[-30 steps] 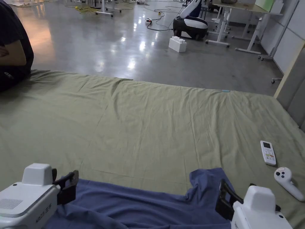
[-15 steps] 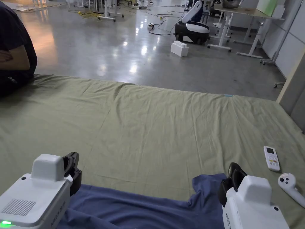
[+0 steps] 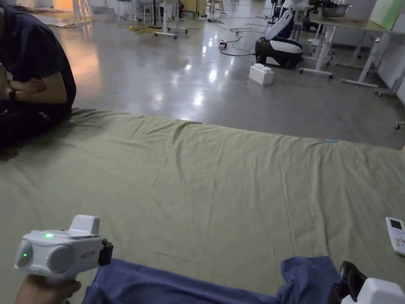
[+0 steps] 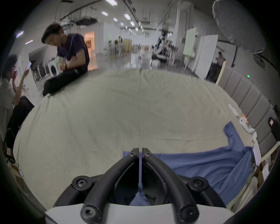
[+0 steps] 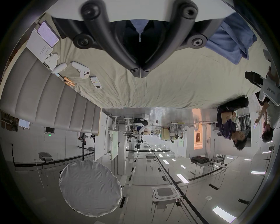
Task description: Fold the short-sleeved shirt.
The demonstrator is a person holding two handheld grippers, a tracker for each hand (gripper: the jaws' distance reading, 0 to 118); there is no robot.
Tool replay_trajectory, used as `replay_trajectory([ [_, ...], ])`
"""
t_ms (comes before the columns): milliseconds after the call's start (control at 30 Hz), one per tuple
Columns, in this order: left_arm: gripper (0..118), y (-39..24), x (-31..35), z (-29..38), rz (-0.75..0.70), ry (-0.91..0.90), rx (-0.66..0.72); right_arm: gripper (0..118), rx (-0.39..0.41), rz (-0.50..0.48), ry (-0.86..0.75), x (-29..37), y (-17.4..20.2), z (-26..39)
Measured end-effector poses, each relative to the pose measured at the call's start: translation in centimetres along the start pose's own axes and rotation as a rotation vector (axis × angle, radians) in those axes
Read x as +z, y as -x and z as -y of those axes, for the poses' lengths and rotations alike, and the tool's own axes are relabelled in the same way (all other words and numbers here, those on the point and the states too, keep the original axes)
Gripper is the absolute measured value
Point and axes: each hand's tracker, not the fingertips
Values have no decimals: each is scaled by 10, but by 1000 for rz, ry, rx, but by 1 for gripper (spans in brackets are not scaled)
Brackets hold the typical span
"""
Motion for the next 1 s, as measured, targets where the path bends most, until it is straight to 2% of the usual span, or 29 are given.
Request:
replay_trajectory([
  [33,26,0,-11,-5,18,51,-9,1,2,3,12,-2,-2,2],
  [100,65,11,-31,-2,15,95,-11,1,5,7,35,-5,-5,7],
  [133,69,13,-40,-2,1,130,-18,1,8,9,45,-6,-6,9],
  [367,69,21,-90,4,-23,269,-35,1,10,19,134,-14,-15,30],
  [500,68,12,-95,16,-54,220,-71,1,3,32,181,-17,-22,40],
  [567,64,6,-91,20,-61,193,-77,1,-4,37,206,-20,-28,44],
  [667,39,0,-87,23,-56,160,-120,1,-12,53,248,-27,-36,48],
  [700,22,-2,-85,22,-55,156,-133,1,-21,59,265,-31,-41,48],
  [733,12,-2,-84,22,-55,155,-140,1,-27,60,287,-37,-46,48],
  [800,7,-3,-83,22,-36,184,-133,4,-30,64,347,-52,-55,46],
  [833,7,-2,-82,22,-36,184,-135,11,-42,57,365,-61,-61,45],
  [867,7,-2,-80,22,-37,178,-135,25,-39,42,408,-70,-66,44],
  [900,7,0,-76,20,-36,167,-123,46,-45,24,452,-81,-71,43],
  [933,7,1,-73,20,-43,162,-119,60,-50,2,490,-93,-75,43],
  [1000,7,2,-68,20,-44,150,-115,77,-40,-26,557,-115,-82,43],
])
